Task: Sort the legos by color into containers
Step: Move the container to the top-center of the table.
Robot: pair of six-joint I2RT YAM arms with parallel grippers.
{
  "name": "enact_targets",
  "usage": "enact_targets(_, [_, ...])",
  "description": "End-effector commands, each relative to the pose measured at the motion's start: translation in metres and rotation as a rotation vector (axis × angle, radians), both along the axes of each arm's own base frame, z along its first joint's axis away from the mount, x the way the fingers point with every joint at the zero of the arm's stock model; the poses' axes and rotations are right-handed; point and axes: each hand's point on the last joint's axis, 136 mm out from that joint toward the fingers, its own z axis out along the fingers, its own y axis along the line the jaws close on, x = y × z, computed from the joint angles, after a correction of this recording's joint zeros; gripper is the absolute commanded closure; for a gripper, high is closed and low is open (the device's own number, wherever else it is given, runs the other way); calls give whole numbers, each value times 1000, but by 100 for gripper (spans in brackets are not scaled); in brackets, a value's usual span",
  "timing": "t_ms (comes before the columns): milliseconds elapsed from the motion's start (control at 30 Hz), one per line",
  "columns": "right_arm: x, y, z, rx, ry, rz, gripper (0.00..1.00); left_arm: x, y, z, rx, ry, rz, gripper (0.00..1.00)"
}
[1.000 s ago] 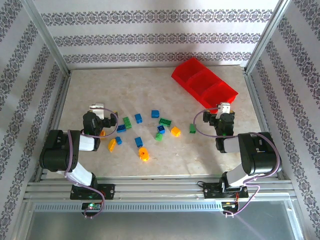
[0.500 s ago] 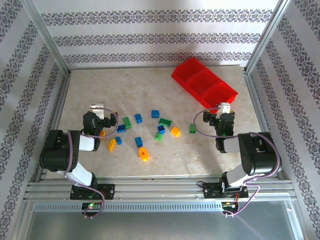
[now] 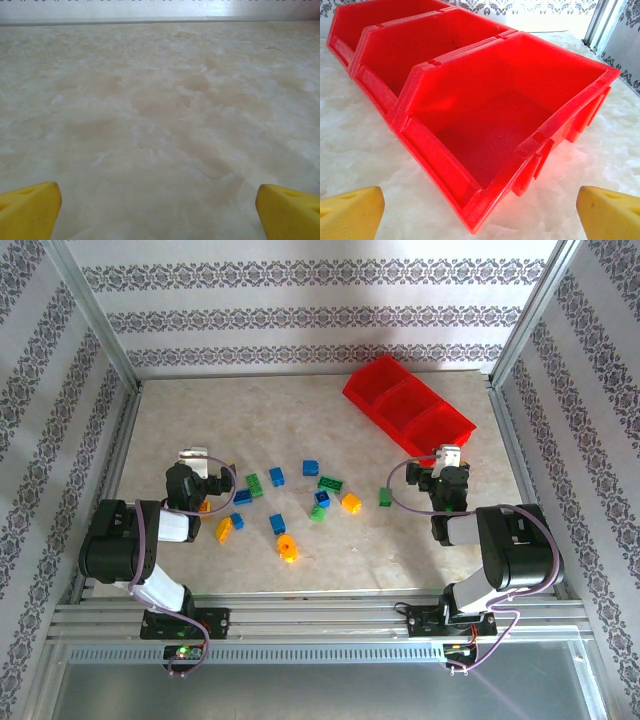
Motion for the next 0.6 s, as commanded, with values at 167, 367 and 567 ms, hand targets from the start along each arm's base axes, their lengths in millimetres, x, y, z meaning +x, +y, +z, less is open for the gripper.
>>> enact_targets(167, [3,-3,11,-6,-30,-11,2,2,2,4,3,-13,-6,0])
enact_targets(367, [0,-7,27,4,-68,-30,2,1,1,4,1,-20,-9,0])
enact_targets(567, [-6,-16,37,10,-61,-81,2,-6,5,20,2,-52,17,0])
